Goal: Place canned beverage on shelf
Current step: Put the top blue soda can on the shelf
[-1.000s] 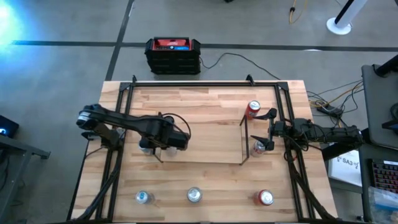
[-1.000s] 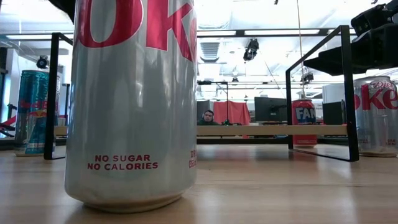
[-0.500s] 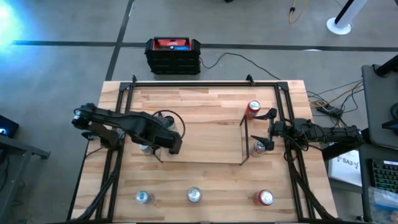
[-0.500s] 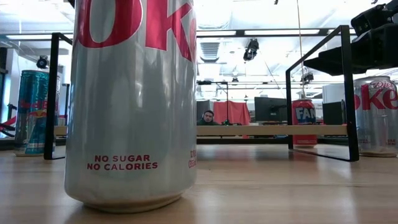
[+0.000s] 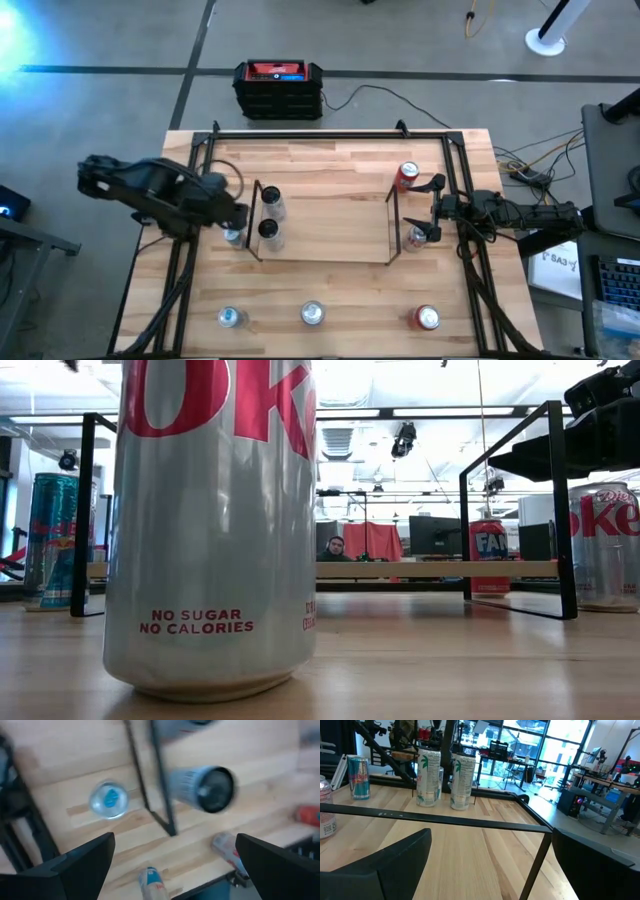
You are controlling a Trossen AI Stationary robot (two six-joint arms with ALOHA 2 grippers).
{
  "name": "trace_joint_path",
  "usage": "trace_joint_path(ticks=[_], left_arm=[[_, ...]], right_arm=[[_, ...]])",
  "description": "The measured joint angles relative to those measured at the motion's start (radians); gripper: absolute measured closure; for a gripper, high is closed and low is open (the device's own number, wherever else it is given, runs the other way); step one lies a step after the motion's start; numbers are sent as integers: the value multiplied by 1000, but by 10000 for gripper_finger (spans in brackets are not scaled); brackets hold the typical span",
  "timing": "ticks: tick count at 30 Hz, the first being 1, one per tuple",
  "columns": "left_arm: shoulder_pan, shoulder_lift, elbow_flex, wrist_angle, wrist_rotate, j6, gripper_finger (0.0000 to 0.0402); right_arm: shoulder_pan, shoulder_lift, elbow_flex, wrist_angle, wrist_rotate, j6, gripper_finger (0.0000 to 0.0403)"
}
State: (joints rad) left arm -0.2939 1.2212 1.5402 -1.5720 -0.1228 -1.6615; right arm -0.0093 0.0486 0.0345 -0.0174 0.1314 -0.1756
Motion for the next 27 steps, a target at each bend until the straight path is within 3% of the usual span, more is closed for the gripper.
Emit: trace_joint_path(ticks=[6, 11, 27], left_arm=[[0, -140, -211, 9, -7, -216, 2], [0, -191, -318, 58, 10, -271, 2], [0, -124, -410, 123, 37, -296, 3]], right_arm=[[0, 0, 0, 0, 0, 0, 5], [0, 0, 0, 0, 0, 0, 5], [0, 0, 0, 0, 0, 0, 5]])
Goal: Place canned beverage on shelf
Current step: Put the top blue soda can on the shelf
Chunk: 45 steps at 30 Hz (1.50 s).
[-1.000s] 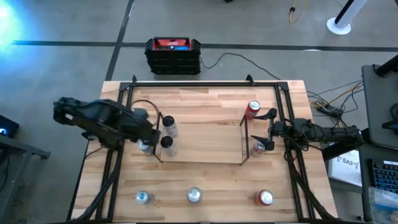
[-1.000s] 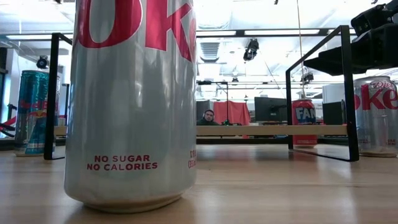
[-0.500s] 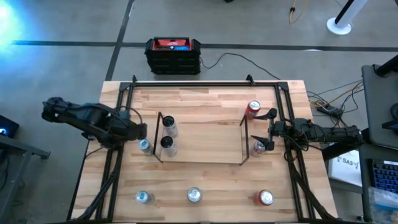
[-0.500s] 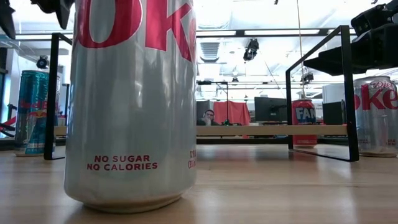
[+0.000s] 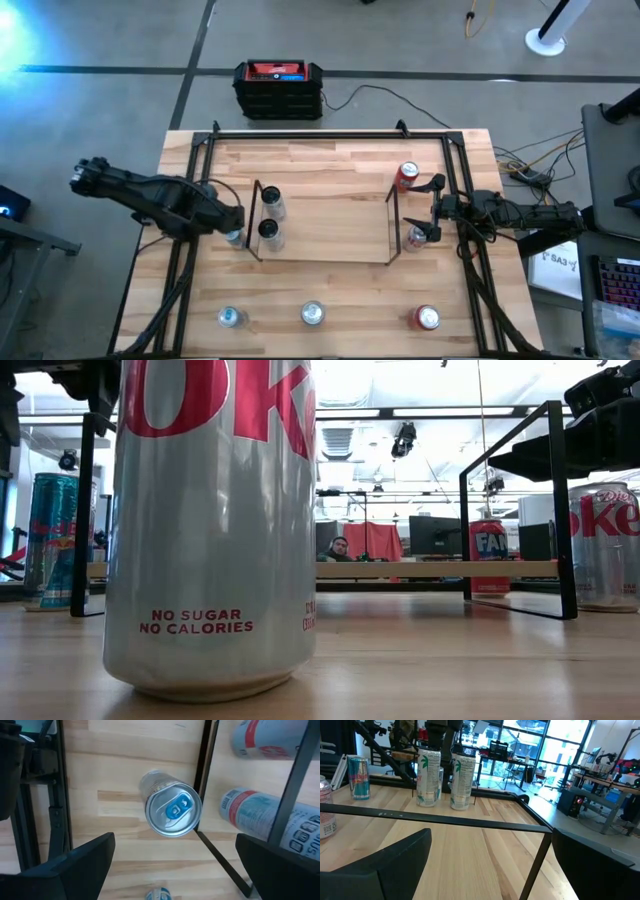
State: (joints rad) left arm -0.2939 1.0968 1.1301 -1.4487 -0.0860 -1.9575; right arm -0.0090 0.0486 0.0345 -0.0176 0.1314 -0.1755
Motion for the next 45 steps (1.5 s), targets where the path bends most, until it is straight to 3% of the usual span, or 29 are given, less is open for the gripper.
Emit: trace_joint_path(ticks=[17, 30, 45], left_arm=[[0, 113, 0, 1, -8, 83, 3], [0, 181, -17, 23, -55, 31, 6], [0, 95, -161, 105, -44, -19, 24]], right_arm=[[0, 0, 0, 0, 0, 0, 5], [0, 0, 0, 0, 0, 0, 5], [0, 0, 0, 0, 0, 0, 5]])
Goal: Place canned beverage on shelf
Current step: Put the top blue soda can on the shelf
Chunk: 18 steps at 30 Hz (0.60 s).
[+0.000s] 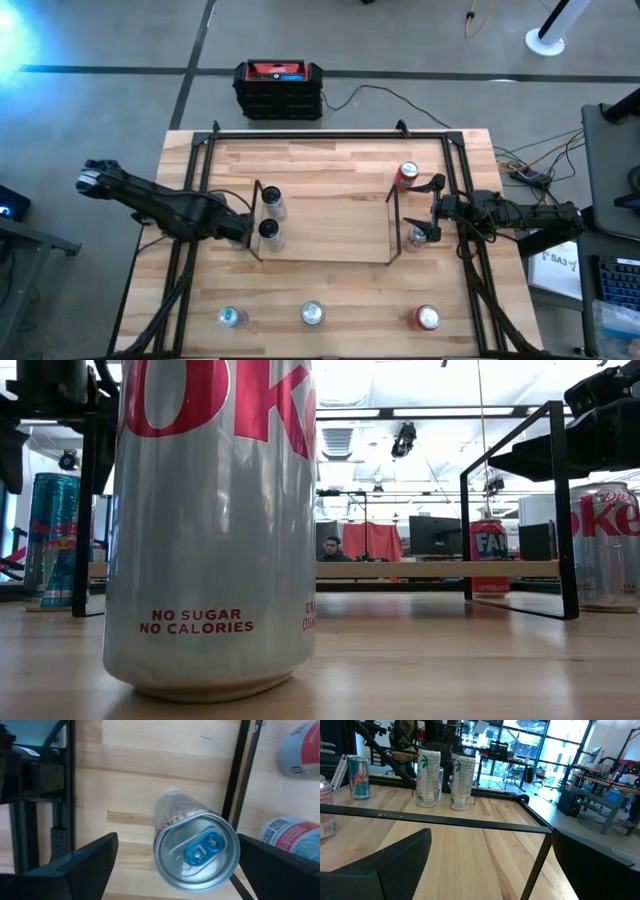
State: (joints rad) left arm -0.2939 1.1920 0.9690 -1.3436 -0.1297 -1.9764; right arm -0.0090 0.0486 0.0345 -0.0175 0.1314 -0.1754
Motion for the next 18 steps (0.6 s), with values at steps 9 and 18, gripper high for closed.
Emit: trace_joint_path(ticks=[9, 18], left_arm=[[0, -12, -12, 13, 17, 2, 24], [0, -10, -12, 32, -19, 33, 38]], right_arm=[[0, 0, 0, 0, 0, 0, 5], [0, 0, 0, 0, 0, 0, 5]])
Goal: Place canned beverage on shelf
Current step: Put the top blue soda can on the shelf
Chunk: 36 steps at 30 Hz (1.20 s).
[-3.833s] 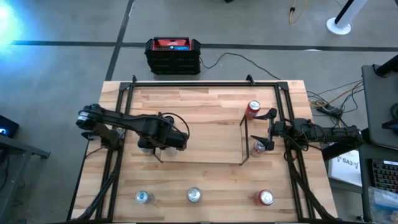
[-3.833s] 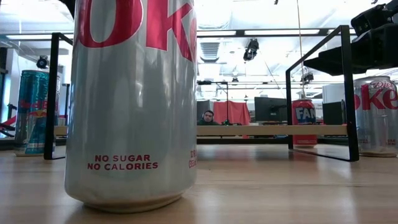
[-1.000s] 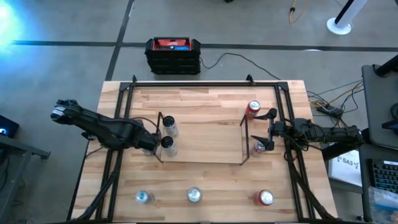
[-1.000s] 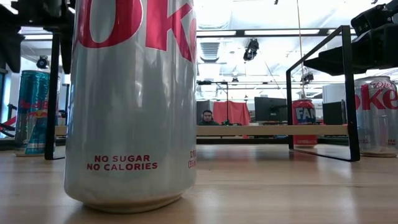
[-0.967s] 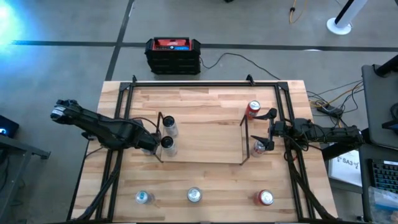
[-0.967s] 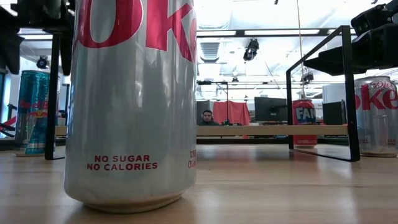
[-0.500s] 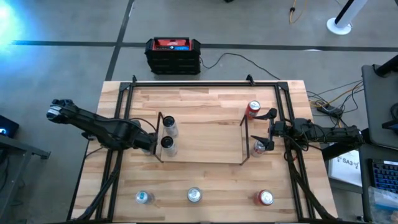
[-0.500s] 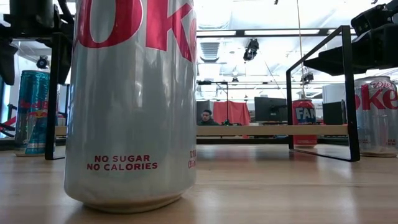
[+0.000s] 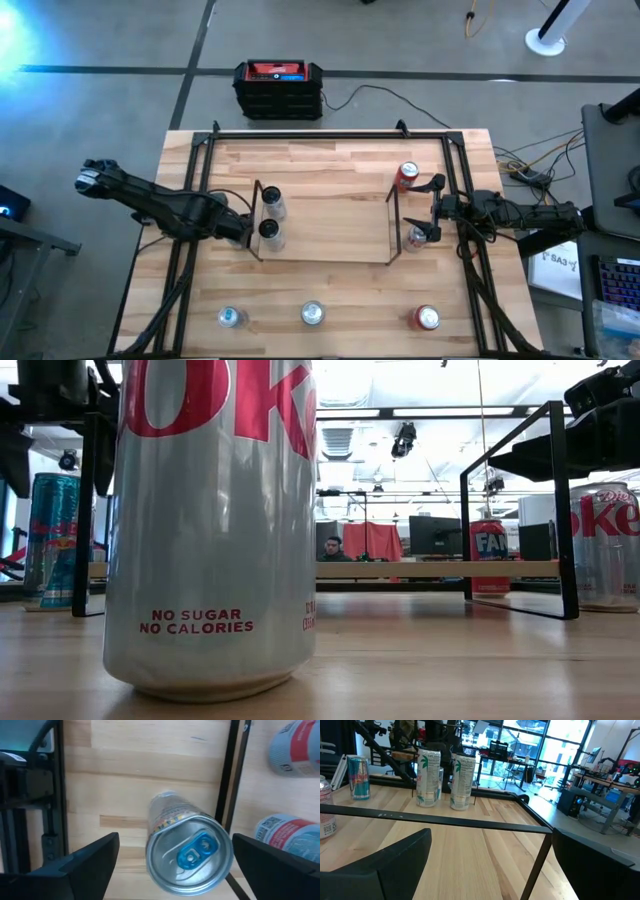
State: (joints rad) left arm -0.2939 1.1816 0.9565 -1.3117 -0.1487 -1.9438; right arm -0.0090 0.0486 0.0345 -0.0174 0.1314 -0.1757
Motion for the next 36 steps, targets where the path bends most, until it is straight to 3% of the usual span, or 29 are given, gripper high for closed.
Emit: trace_joint_path(ticks=[5, 11, 27, 36], left_arm=[[0, 0, -11, 25, -17, 5, 89], [0, -1, -36, 54, -19, 6, 180], [-19, -5, -31, 56, 53, 11, 181], [-102, -3, -6, 17, 93, -77, 181]], right_arm=[[0, 0, 0, 0, 0, 0, 5], [0, 0, 0, 0, 0, 0, 5], [0, 0, 0, 0, 0, 0, 5], [0, 0, 0, 0, 0, 0, 5]])
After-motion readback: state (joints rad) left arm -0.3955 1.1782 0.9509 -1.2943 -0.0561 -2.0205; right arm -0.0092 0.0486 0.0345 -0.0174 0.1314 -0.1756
